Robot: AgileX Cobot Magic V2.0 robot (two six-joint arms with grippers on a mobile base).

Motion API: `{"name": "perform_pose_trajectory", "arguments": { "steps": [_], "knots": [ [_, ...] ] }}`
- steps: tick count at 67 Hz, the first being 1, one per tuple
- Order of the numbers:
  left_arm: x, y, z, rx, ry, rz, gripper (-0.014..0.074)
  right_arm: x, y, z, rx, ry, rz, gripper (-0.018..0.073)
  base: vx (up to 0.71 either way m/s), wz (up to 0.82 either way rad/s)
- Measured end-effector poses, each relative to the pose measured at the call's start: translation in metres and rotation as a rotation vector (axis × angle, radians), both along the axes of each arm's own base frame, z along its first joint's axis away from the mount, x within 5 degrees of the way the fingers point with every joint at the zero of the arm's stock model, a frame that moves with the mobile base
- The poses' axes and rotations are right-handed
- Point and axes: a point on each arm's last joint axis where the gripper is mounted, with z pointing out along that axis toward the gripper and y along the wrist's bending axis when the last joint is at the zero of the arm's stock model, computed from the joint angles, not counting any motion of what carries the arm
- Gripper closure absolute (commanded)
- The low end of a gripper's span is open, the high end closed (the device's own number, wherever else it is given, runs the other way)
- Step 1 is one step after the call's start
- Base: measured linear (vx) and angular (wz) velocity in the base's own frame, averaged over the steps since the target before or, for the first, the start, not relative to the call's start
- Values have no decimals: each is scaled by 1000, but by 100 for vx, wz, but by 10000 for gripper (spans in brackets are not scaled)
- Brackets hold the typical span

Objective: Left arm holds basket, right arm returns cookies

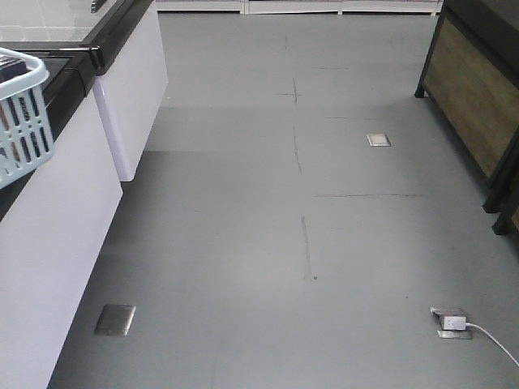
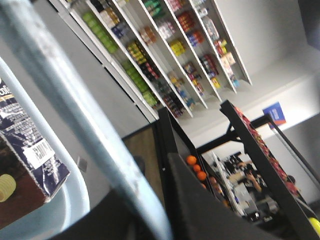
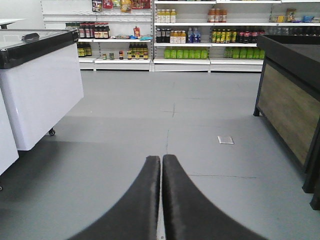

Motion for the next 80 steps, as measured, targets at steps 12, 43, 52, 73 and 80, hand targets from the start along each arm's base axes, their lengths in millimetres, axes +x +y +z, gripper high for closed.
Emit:
{"name": "perform_pose_trajectory", "arguments": {
  "steps": [12,43,52,73,80],
  "knots": [
    [8,-50,-1,3,17,-167,603,0,0,0,0,0,0,567,0,0],
    [-52,-173,-2,85,-5,-475,603,0,0,0,0,0,0,567,0,0],
    [-84,-195,-11,97,4,-554,603,0,0,0,0,0,0,567,0,0],
    [-151,-233,-42,83,70,-743,603,0,0,0,0,0,0,567,0,0],
    [-169,-239,-50,87,75,-763,603,0,0,0,0,0,0,567,0,0]
  ]
}}
